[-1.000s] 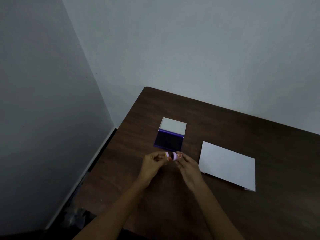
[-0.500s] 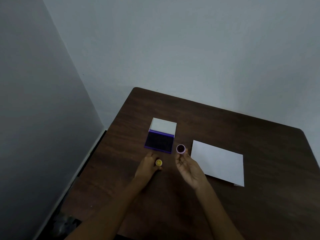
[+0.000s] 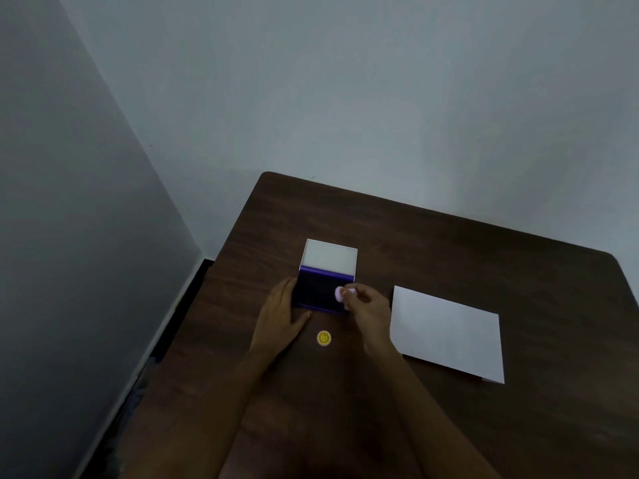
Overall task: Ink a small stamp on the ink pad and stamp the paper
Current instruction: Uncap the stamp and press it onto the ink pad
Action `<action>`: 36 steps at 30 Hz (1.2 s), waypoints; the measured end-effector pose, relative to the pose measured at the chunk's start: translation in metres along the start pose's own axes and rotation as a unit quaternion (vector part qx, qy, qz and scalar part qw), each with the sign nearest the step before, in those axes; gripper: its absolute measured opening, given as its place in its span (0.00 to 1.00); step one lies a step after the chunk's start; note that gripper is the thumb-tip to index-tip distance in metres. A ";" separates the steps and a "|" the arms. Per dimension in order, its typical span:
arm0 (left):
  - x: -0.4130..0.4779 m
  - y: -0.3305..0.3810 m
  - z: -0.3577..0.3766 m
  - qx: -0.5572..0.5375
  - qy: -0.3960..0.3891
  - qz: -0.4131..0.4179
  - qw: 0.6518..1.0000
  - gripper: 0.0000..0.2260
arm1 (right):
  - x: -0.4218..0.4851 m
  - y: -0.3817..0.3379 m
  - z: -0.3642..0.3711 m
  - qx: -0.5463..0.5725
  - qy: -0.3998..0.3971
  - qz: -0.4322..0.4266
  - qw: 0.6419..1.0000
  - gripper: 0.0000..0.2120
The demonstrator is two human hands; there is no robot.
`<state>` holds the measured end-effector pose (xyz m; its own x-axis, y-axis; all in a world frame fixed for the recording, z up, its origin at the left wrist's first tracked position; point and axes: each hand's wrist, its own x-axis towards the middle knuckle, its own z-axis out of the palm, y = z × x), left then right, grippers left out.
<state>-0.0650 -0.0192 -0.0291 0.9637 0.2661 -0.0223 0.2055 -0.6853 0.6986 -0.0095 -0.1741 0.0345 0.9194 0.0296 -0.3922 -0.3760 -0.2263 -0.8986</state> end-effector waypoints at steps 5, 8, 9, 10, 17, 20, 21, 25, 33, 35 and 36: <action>0.007 -0.011 0.009 0.068 -0.006 0.030 0.997 0.35 | 0.019 -0.004 0.030 -0.173 -0.017 -0.123 0.977 0.08; 0.011 -0.016 0.013 0.101 -0.005 0.032 0.994 0.36 | 0.028 -0.005 0.042 -0.263 -0.059 -0.169 0.948 0.08; 0.011 -0.016 0.014 0.107 -0.004 0.031 0.994 0.36 | 0.030 -0.004 0.044 -0.280 -0.070 -0.172 0.942 0.08; 0.011 -0.017 0.014 0.113 -0.004 0.034 0.993 0.36 | 0.032 -0.004 0.047 -0.293 -0.079 -0.175 0.937 0.08; 0.010 -0.019 0.016 0.128 -0.003 0.044 0.991 0.35 | 0.036 0.002 0.060 -0.338 -0.110 -0.167 0.920 0.08; 0.010 -0.019 0.015 0.130 -0.002 0.046 0.990 0.35 | 0.036 0.003 0.062 -0.339 -0.107 -0.159 0.921 0.08; 0.010 -0.018 0.015 0.130 -0.003 0.046 0.990 0.35 | 0.036 0.002 0.063 -0.339 -0.106 -0.155 0.922 0.08; 0.010 -0.018 0.015 0.128 -0.007 0.045 0.991 0.35 | 0.037 0.002 0.063 -0.334 -0.110 -0.145 0.925 0.08; 0.011 -0.021 0.017 0.133 -0.006 0.042 0.990 0.35 | 0.034 0.002 0.064 -0.311 -0.107 -0.127 0.936 0.10; 0.011 -0.020 0.017 0.134 -0.008 0.037 0.990 0.35 | 0.034 0.001 0.064 -0.309 -0.107 -0.125 0.937 0.10; 0.011 -0.020 0.017 0.135 -0.009 0.036 0.990 0.35 | 0.034 0.000 0.064 -0.311 -0.106 -0.124 0.936 0.11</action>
<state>-0.0557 -0.0136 -0.0555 0.9801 0.1984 0.0059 0.1709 -0.8587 0.4831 0.0147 -0.1111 0.0088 0.9011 0.3341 -0.2763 0.0463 -0.7078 -0.7049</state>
